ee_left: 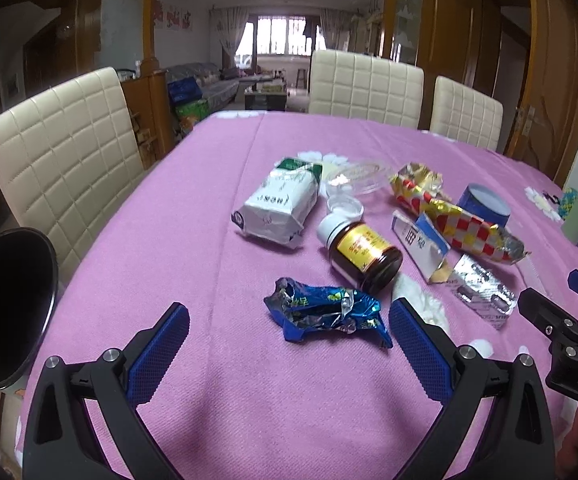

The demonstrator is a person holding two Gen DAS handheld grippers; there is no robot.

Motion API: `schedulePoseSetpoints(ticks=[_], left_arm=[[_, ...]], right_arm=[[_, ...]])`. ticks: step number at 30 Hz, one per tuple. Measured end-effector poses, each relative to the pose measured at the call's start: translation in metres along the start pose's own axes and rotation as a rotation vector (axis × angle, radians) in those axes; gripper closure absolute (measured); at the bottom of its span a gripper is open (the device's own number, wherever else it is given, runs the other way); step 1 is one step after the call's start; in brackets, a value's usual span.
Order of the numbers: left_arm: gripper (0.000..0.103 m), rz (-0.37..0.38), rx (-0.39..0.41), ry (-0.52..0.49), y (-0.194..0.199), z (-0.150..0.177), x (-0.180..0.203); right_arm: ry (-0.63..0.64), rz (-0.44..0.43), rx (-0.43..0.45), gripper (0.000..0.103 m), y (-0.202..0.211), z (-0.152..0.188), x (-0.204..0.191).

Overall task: Collect trash
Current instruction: 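Grasp the blue snack wrapper with the left tool while the right tool grasps the foil wrapper, then drop the blue wrapper into the black bin with the left tool while the right tool drops the foil wrapper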

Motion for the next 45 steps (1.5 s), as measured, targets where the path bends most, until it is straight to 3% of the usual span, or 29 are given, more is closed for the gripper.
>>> schedulePoseSetpoints(ticks=[10, 11, 15, 18, 21, 25, 32, 38, 45], left_arm=[[0.006, 0.02, -0.063, -0.038, -0.029, -0.004, 0.005], [0.008, 0.021, -0.073, -0.047, -0.033, -0.005, 0.007], [0.031, 0.059, -0.144, -0.036, -0.048, -0.001, 0.008], [0.037, 0.084, -0.157, -0.03, -0.051, 0.002, 0.009], [0.05, 0.118, -0.143, -0.035, -0.049, 0.003, 0.013], [0.053, 0.124, -0.12, -0.039, -0.04, 0.004, 0.012], [0.054, 0.095, -0.003, -0.022, -0.01, -0.015, -0.002], [0.054, -0.012, 0.109, -0.04, 0.017, -0.033, -0.026], [0.054, -0.125, 0.162, -0.049, 0.035, -0.04, -0.069]], right_arm=[[0.03, -0.058, -0.069, 0.013, -0.029, 0.011, -0.011], [0.028, -0.067, -0.077, 0.015, -0.032, 0.011, -0.012], [0.006, -0.081, -0.128, 0.023, -0.05, 0.013, -0.01], [-0.037, -0.091, -0.17, 0.032, -0.062, 0.014, -0.005], [-0.012, -0.084, -0.157, 0.058, -0.063, 0.014, -0.008], [-0.015, -0.112, -0.15, 0.075, -0.059, 0.014, -0.011], [0.023, -0.137, -0.083, 0.076, -0.037, 0.004, -0.021], [0.073, -0.188, -0.025, 0.076, -0.025, -0.016, -0.045], [0.153, -0.355, -0.017, 0.076, -0.02, -0.038, -0.104]])
Point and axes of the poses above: each gripper's, at about its wrist camera, not at the fingertips, and y roughly against the way its jaws point, x to its right, z to its underside, the point moved 1 cm from there along -y, roughly the way its jaws point, and after that the axes turned 15 degrees about x, right-handed, at the moved point
